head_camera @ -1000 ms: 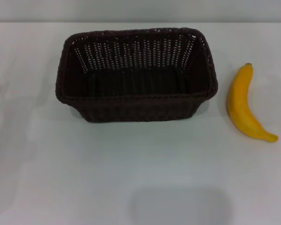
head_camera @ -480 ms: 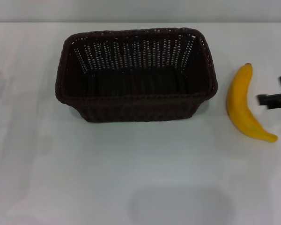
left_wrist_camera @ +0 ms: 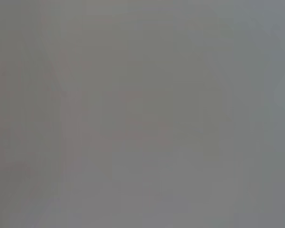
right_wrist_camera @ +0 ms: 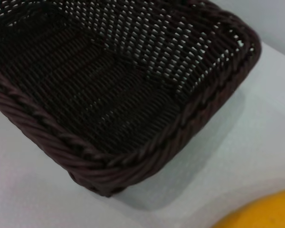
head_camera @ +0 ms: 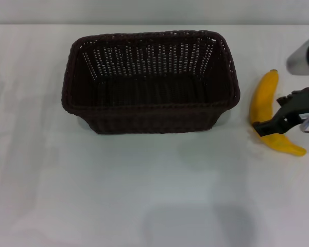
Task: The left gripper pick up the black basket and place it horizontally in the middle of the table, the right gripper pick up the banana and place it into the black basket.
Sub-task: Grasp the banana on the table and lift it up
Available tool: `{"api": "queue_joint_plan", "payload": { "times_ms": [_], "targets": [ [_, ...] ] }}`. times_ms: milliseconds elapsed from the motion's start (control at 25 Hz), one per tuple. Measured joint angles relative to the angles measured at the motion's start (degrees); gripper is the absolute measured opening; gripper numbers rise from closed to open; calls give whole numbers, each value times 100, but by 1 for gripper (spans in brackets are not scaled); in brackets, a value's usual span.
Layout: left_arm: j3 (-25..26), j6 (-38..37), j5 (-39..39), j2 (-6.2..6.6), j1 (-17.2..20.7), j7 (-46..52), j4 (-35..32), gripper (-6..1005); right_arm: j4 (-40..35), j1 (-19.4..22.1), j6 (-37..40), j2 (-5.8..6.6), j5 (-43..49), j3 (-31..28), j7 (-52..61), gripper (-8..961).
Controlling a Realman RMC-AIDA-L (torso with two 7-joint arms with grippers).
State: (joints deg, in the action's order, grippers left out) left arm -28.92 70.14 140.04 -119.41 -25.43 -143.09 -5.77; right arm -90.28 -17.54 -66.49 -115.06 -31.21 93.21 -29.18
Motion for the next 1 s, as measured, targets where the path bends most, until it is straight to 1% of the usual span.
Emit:
{"api": "queue_joint_plan", "payload": {
  "times_ms": [480, 680, 1000],
  "targets": [
    [0, 12, 19, 6, 22, -6, 7, 895, 986, -489, 277, -25, 51, 110, 235, 848],
    [0, 21, 250, -6, 41, -4, 14, 895, 1285, -713, 293, -30, 183, 117, 441, 843],
    [0, 33, 261, 0, 46, 28, 16, 895, 1340, -783, 248, -18, 283, -18, 532, 704]
  ]
}}
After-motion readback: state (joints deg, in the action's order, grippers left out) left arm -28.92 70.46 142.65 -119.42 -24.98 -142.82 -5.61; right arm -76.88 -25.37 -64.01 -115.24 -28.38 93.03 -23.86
